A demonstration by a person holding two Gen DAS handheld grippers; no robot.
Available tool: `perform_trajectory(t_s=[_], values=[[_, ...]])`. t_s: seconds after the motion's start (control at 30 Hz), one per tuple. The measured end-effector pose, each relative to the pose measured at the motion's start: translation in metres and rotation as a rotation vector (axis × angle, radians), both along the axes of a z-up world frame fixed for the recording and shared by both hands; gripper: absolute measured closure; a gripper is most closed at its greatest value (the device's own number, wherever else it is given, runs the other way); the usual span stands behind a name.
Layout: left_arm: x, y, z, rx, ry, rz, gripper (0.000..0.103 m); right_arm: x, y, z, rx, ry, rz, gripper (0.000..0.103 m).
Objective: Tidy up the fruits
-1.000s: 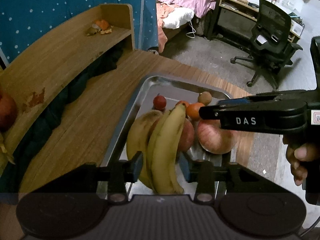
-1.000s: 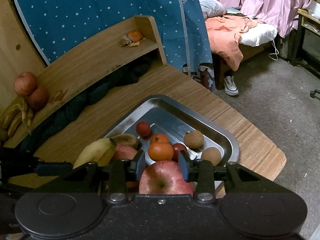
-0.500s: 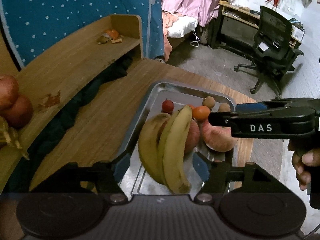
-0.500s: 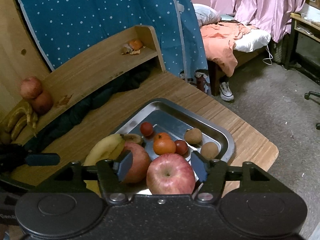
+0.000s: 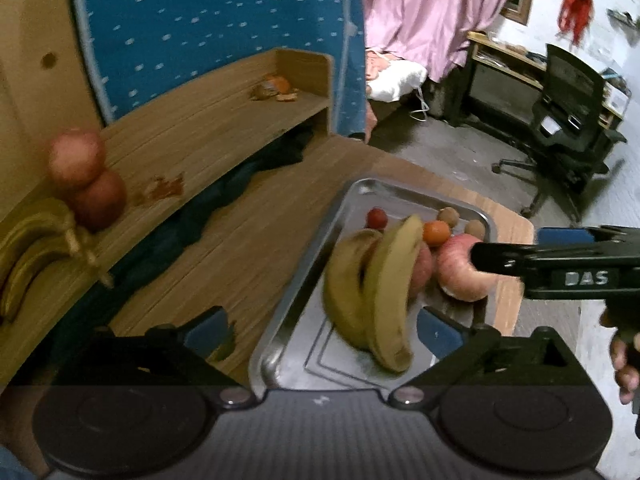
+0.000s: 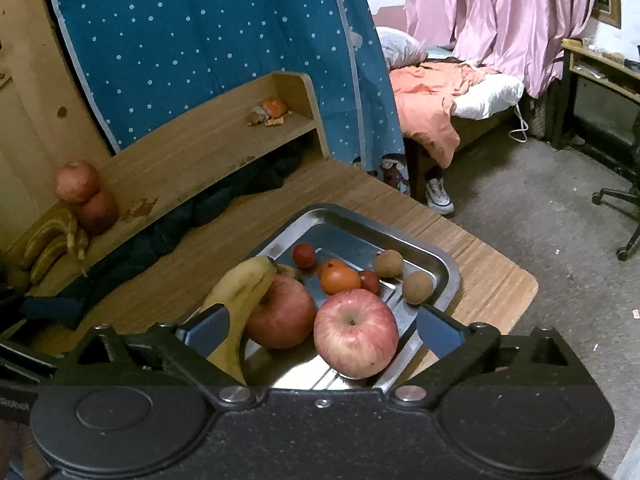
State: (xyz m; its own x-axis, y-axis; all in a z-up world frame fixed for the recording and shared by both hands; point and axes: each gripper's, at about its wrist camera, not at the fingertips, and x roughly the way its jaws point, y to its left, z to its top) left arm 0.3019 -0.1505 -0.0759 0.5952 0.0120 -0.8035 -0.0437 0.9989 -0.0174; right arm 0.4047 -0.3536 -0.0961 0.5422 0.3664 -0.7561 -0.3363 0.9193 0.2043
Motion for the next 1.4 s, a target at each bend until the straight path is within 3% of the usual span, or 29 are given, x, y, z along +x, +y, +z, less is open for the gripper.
perform_trajectory(t_s=[0.53, 0.77, 1.0, 1.2, 1.4], values=[[-0.035, 0.038, 0.001, -0.035, -0.014, 0.132, 0.0, -0.045, 0.011, 0.027, -0.042, -0.073, -0.019, 0.001], [-0.056, 0.037, 0.006, -0.008, -0.028, 0.146, 0.0, -0.072, 0.008, 0.03, -0.03, -0.107, -0.03, 0.001], [-0.094, 0.027, 0.026, 0.025, -0.066, 0.149, 0.0, -0.118, 0.001, 0.045, -0.011, -0.145, -0.038, 0.001], [-0.141, 0.024, 0.04, -0.014, -0.11, 0.157, 0.0, -0.168, -0.004, 0.072, -0.017, -0.214, -0.051, 0.001], [-0.186, 0.022, 0.055, -0.004, -0.146, 0.147, 0.0, -0.223, -0.009, 0.087, -0.006, -0.249, -0.077, 0.001]])
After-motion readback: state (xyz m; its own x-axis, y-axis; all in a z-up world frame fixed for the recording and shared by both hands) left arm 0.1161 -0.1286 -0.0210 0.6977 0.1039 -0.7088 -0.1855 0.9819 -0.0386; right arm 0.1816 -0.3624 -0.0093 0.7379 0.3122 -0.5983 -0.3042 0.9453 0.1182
